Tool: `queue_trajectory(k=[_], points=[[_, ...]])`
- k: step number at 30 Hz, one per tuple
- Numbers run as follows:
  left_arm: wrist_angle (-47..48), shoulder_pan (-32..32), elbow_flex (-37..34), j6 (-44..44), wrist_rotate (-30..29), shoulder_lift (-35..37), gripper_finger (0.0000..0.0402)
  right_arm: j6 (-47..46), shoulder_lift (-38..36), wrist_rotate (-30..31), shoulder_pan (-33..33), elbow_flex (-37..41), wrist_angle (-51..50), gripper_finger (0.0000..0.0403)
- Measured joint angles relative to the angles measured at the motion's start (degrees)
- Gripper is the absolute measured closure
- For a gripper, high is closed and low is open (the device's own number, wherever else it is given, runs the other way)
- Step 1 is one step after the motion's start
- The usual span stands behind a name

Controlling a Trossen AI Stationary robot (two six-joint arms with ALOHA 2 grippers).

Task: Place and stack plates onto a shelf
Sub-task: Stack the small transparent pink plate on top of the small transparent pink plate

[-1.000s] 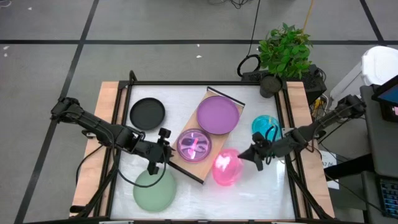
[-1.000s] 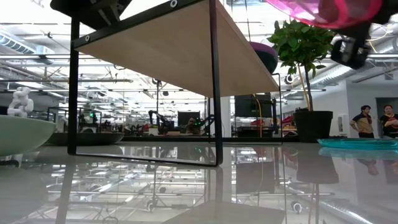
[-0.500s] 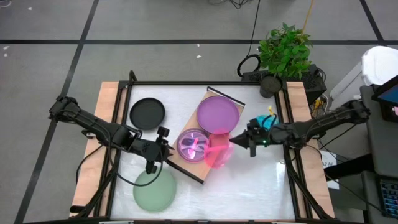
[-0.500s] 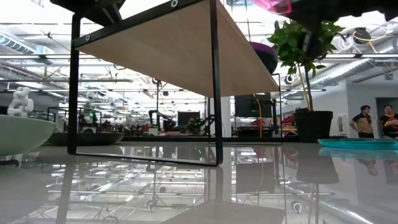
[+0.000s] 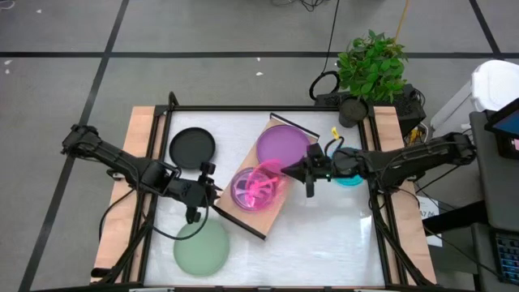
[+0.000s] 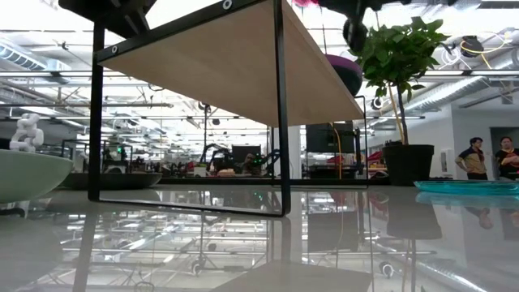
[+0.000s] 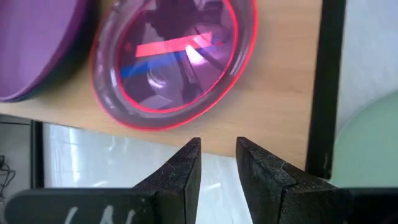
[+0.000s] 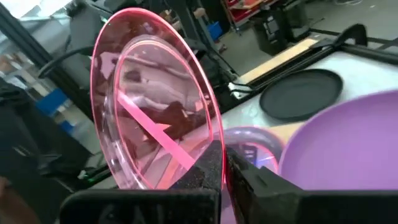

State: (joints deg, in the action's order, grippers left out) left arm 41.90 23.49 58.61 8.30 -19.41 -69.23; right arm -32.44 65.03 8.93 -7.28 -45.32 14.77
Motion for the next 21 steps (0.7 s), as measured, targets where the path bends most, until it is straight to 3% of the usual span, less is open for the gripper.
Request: queue_trajectory(k=[11, 21], points=[[1.7, -0.7, 0.0, -3.6, -1.5, 2.7, 0.0293, 2.5, 7.2, -1.5, 2.0, -3.3, -3.0, 0.0403], [3.0, -0.7, 0.0, -5.9, -1.6, 2.7, 0.0293, 4.1, 9.0, -1.5, 2.0, -3.3, -2.6, 0.0401]])
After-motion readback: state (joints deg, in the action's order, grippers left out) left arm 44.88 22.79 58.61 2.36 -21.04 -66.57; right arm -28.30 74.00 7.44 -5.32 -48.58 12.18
